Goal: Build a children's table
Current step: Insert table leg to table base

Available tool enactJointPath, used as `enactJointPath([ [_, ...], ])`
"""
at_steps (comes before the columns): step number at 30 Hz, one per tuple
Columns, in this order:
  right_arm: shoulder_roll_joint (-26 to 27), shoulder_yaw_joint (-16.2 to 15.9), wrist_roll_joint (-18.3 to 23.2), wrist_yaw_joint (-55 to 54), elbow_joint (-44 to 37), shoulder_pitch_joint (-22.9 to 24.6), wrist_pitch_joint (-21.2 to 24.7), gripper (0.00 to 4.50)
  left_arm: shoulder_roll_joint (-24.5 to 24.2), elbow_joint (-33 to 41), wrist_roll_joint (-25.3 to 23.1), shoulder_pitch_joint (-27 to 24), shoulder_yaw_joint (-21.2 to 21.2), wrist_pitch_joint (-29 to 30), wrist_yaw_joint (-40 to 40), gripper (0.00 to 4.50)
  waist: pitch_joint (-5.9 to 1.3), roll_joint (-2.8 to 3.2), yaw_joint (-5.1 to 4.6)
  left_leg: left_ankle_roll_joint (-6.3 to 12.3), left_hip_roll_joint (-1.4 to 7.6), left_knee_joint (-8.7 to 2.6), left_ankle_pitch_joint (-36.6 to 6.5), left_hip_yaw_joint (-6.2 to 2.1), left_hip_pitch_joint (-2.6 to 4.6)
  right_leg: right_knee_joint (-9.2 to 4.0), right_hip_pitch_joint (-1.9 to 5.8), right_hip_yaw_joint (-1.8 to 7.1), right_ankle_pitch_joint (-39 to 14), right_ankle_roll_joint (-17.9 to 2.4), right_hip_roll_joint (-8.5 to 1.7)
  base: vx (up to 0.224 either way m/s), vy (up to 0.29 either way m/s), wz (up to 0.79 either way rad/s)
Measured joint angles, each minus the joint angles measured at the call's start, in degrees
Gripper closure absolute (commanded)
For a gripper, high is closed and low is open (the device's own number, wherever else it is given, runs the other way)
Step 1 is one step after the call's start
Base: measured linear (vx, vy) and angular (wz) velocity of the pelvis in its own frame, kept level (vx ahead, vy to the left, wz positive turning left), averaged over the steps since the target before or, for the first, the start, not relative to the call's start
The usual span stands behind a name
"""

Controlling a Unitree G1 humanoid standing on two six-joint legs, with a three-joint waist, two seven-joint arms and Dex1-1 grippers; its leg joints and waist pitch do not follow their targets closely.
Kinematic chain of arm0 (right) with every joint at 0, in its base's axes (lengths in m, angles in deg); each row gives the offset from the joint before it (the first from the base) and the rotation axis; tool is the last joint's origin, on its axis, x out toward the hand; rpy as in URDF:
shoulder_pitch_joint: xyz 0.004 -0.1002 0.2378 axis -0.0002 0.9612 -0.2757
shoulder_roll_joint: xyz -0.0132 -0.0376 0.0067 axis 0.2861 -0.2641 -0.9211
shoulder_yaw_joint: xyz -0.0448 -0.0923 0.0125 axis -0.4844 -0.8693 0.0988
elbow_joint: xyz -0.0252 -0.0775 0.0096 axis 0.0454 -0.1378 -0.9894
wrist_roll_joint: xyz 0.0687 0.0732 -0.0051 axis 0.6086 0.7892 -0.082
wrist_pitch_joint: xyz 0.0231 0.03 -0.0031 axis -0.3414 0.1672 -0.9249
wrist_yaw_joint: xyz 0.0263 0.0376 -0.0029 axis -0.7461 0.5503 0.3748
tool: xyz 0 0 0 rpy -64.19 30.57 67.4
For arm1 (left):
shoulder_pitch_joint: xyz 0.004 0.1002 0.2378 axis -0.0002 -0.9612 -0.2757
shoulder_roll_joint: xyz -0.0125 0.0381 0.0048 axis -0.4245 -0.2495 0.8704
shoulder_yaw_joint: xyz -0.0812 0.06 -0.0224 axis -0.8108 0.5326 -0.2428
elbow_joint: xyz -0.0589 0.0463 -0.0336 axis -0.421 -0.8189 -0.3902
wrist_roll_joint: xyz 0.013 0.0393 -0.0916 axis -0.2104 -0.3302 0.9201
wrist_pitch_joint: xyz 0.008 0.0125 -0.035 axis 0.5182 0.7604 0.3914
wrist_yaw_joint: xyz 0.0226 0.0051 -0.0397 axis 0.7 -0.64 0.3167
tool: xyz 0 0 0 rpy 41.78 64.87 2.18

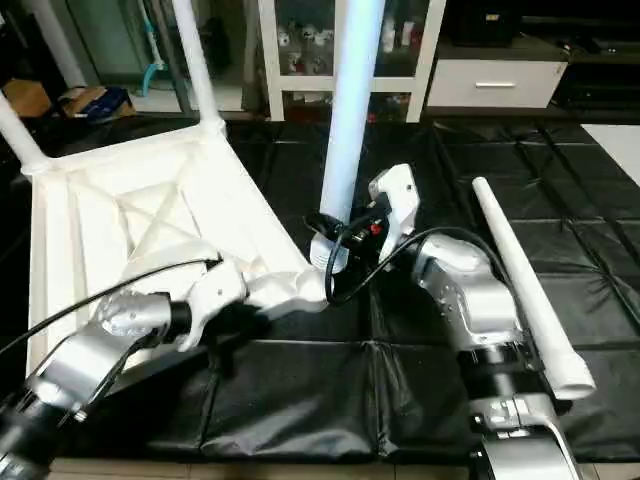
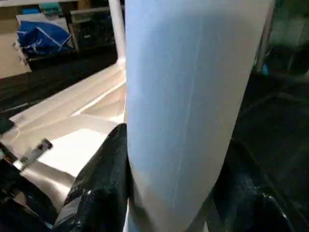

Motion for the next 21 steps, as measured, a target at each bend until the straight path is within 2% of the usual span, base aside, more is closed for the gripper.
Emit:
enactJointPath([
  [2,1.05,0.22,2.41,2.36,1.42,-0.35,3.21,2.66,-0.43,2.40,0.29,-1.80,-0.48,0.22,-0.30,4.49,0.00,-0.05,-0.06,0.00,0.00,-0.01,0.00,0.02,0.00,0.00,0.00,0.01,-0.01,-0.02,0.00,0.000,0.000,0.00],
  [7,0.95,-0.35,4.90,7.20,2.11,-0.40,6.81,2.66,-1.43,6.10,1.09,-4.19,-0.39,1.25,-2.85,4.49,0.03,-0.24,0.33,0.00,0.00,-0.02,0.00,0.06,0.02,0.02,0.00,0.01,-0.02,-0.02,-0.04,0.000,0.000,0.00],
  [14,-1.42,-4.83,4.20,13.45,1.71,-0.27,8.70,2.66,-1.35,6.94,1.18,-4.48,0.04,1.32,-3.69,4.49,0.02,-0.75,0.68,-0.03,0.00,-0.02,0.03,0.14,0.07,0.03,0.01,0.03,-0.03,-0.01,-0.08,0.000,0.000,0.00],
  [21,-4.08,-6.80,1.17,15.54,1.38,-0.31,7.40,2.66,-0.94,6.19,1.25,-4.47,-0.49,0.69,-4.29,4.49,-0.17,-1.17,0.89,-0.04,0.00,-0.04,0.03,0.14,0.12,0.05,0.02,0.04,-0.03,0.00,-0.08,0.000,0.000,0.00],
])
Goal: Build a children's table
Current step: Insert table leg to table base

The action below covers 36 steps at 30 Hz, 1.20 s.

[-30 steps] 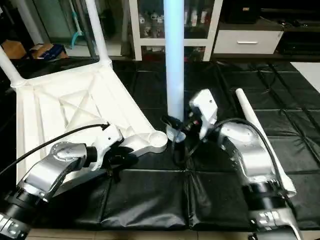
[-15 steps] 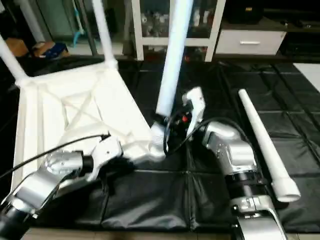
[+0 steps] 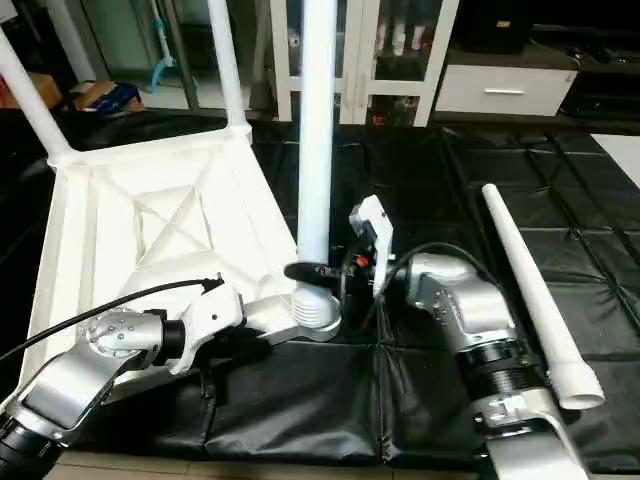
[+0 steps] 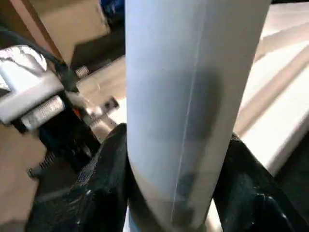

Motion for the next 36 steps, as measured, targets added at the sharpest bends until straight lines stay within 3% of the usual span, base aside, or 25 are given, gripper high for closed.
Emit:
enactJointPath([
  [9,0.07,-0.39,-1.60,-0.58,1.14,0.00,-2.13,2.66,1.30,-1.98,0.58,0.34,-1.14,-1.87,-0.45,4.49,-0.04,0.05,0.46,-0.03,0.00,0.00,0.01,0.05,0.06,0.03,0.03,0.03,0.00,0.00,-0.03,0.000,0.000,0.00],
  [18,0.88,0.16,-1.85,-1.23,-0.14,1.16,-2.85,2.66,1.46,-2.80,0.57,0.70,-1.13,-2.02,-1.63,4.49,-0.04,0.04,0.42,-0.11,0.00,-0.02,-0.02,0.07,0.10,0.04,0.03,0.03,0.00,0.00,-0.03,0.000,0.000,0.00],
  [36,1.30,-1.11,-4.83,-1.61,-1.58,2.80,-8.45,2.66,1.10,-3.22,-0.71,1.13,-0.85,-1.68,-2.29,4.49,-0.24,-0.27,0.42,-0.29,0.02,-0.04,-0.13,0.07,0.20,0.03,0.12,0.03,0.00,0.00,-0.02,0.000,0.000,0.00],
])
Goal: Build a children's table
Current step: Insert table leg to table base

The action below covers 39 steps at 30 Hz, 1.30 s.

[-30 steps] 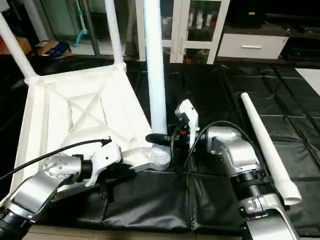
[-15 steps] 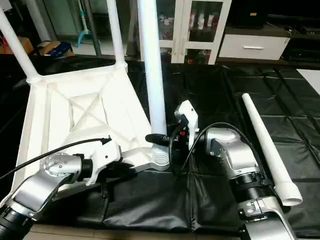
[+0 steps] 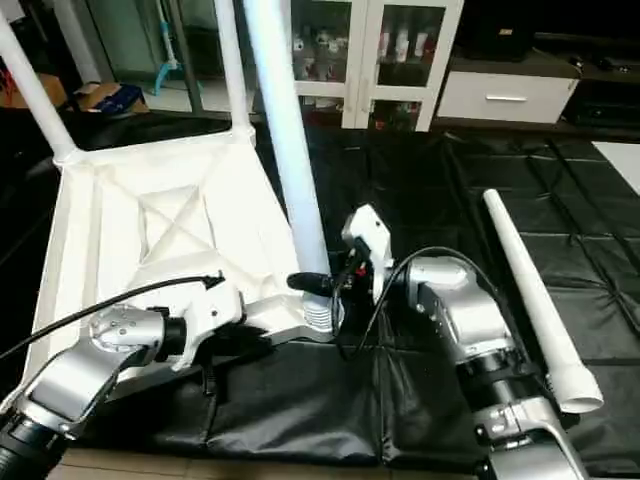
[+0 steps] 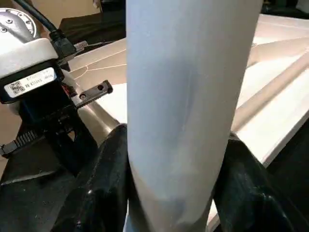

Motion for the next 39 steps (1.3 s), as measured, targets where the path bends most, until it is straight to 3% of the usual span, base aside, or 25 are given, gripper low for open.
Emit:
enactJointPath([
  [9,-0.50,-0.29,-0.67,0.30,-0.80,0.42,-0.75,2.66,0.19,-0.46,0.02,0.30,0.02,-0.09,-0.46,4.49,-0.04,0.06,0.12,0.00,0.00,-0.08,0.00,0.00,0.00,-0.09,0.03,-0.02,0.00,0.00,0.00,0.000,0.000,0.00],
  [19,0.71,3.52,2.96,-1.32,1.64,2.28,0.03,2.66,0.40,-1.06,0.05,0.63,0.23,-0.13,-0.48,4.49,-0.14,0.11,0.17,-0.01,0.00,-0.17,0.00,0.01,0.02,-0.19,0.12,-0.02,0.00,0.00,-0.01,0.000,0.000,0.00],
  [31,3.69,6.76,4.00,-5.74,-2.43,9.97,-6.52,2.66,0.69,-2.27,0.07,1.44,0.90,-0.35,-0.65,4.49,-0.35,-0.06,0.18,-0.20,0.01,-0.75,0.11,0.01,0.14,-0.68,0.52,-0.07,-0.02,0.03,0.00,0.000,0.000,0.00],
  [39,3.69,6.12,3.65,-6.98,-4.92,12.53,-8.73,2.66,0.76,-2.24,0.14,1.47,1.01,-0.37,-0.80,4.49,-0.43,0.04,0.21,-0.19,0.01,-0.88,0.11,0.01,0.14,-1.00,0.80,-0.09,-0.04,0.06,0.00,0.000,0.000,0.00],
])
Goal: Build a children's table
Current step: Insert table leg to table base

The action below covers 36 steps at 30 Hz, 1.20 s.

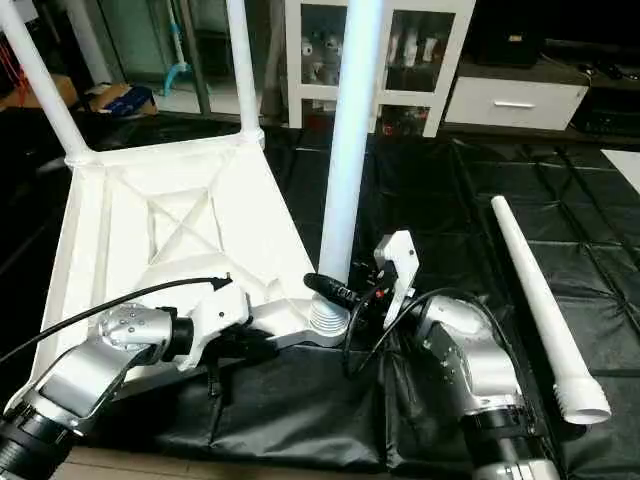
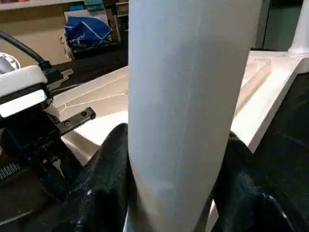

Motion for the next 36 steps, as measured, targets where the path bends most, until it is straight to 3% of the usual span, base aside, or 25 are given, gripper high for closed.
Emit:
enactJointPath([
  [12,-1.57,-2.00,-2.01,0.13,-2.37,1.39,-2.51,2.66,-0.03,0.06,-0.02,-0.17,0.41,0.05,-0.01,4.49,-0.06,-0.14,-0.03,-0.05,0.00,-0.44,0.03,0.01,0.01,-0.05,0.10,0.01,-0.14,0.21,0.00,0.000,0.000,0.00],
  [23,-0.94,0.40,1.66,-0.78,0.10,0.38,4.53,2.66,-0.12,-0.18,-0.34,-0.18,0.48,0.06,0.55,4.49,-0.43,-0.45,-0.21,-0.06,-0.01,-0.54,0.03,0.00,0.08,-0.07,0.16,0.03,-0.19,0.28,0.00,0.000,0.000,0.00],
  [26,-2.54,-0.78,1.65,-0.57,0.10,-0.20,6.21,2.66,-0.11,-0.53,-0.35,-0.18,0.87,0.04,0.56,4.49,-0.95,-0.34,-0.22,-0.07,-0.02,-0.61,0.03,0.01,0.10,-0.15,0.21,0.05,-0.36,0.56,0.00,0.000,0.000,0.00],
  [31,-4.21,-2.82,1.26,-0.51,0.11,-1.15,8.39,2.66,-0.13,-0.82,-0.60,-0.27,1.46,0.15,0.54,4.49,-1.23,-0.64,-0.21,-0.10,-0.04,-0.83,0.02,0.01,0.92,-0.28,0.48,0.07,-0.68,0.82,0.01,0.000,0.000,0.00],
  [36,-5.13,-4.72,-0.74,-0.16,0.20,-1.62,7.02,2.66,-0.03,-0.91,-0.53,-0.28,2.24,0.12,0.55,4.49,-1.49,-0.62,-0.22,-0.09,-0.03,-1.20,0.02,0.00,1.01,-0.93,1.15,0.07,-0.58,0.64,0.09,0.000,0.000,0.00],
])
